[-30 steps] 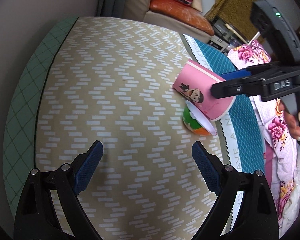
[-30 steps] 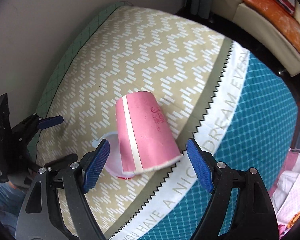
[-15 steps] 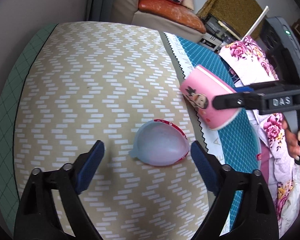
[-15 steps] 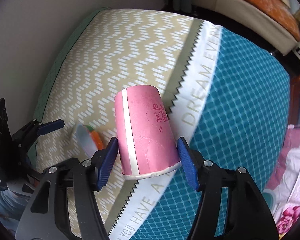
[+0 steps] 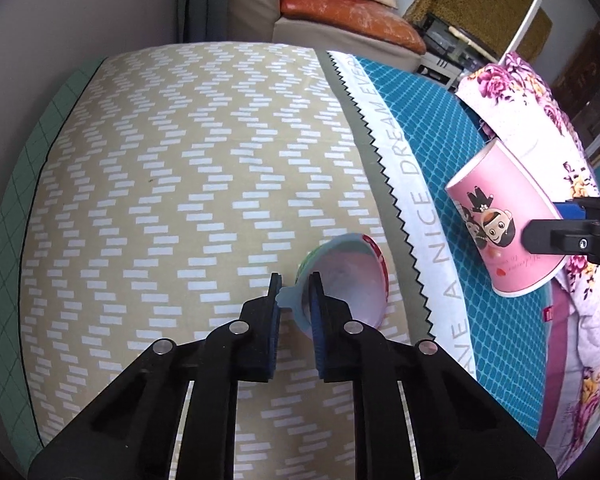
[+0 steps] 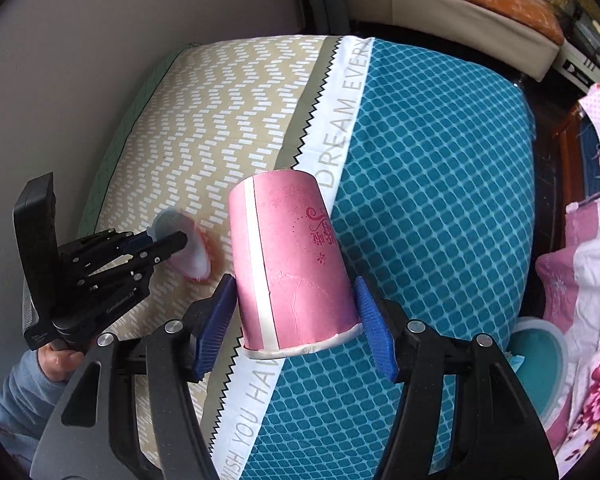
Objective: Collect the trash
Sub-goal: 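Grasp the pink paper cup with the right gripper while the left grasps the cup lid, then carry the pink cup and lid over the teal bin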
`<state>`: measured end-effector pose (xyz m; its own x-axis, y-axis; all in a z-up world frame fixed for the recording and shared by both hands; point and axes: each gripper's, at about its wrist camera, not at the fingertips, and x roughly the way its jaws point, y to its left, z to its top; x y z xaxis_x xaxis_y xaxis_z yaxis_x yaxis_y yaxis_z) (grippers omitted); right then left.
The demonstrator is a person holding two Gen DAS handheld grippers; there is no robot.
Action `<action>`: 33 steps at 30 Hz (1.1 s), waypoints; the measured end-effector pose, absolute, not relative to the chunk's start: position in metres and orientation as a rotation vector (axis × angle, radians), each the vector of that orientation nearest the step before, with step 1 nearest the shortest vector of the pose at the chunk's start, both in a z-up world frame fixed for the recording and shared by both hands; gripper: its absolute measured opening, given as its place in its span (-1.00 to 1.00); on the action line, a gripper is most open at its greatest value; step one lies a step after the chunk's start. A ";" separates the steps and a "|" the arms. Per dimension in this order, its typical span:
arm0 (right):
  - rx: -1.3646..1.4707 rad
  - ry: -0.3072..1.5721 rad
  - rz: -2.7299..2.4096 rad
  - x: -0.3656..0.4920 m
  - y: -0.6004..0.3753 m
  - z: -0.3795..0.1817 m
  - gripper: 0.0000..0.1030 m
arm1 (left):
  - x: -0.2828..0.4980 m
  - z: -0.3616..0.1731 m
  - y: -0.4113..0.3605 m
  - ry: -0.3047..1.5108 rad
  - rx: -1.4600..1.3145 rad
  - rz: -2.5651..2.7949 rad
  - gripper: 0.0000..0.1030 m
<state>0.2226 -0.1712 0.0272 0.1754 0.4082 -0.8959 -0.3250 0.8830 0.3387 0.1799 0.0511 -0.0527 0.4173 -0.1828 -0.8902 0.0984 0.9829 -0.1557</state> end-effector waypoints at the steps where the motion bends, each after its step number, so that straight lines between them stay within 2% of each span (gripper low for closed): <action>1: 0.083 1.291 0.514 0.218 -0.173 0.028 0.13 | 0.179 -0.049 0.047 1.118 -0.072 -0.178 -0.79; 19: 0.357 1.181 0.459 0.145 -0.256 0.051 0.13 | 0.148 -0.005 -0.040 1.048 0.050 -0.271 -0.81; 33: 0.600 1.038 0.339 0.088 -0.371 0.042 0.13 | 0.108 0.008 -0.155 1.042 0.200 -0.418 -0.81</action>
<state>0.0879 -0.3708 0.0419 0.4773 0.5313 -0.7000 0.0152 0.7915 0.6110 0.1082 -0.1546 0.0076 0.4353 -0.2397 -0.8678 0.4268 0.9036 -0.0355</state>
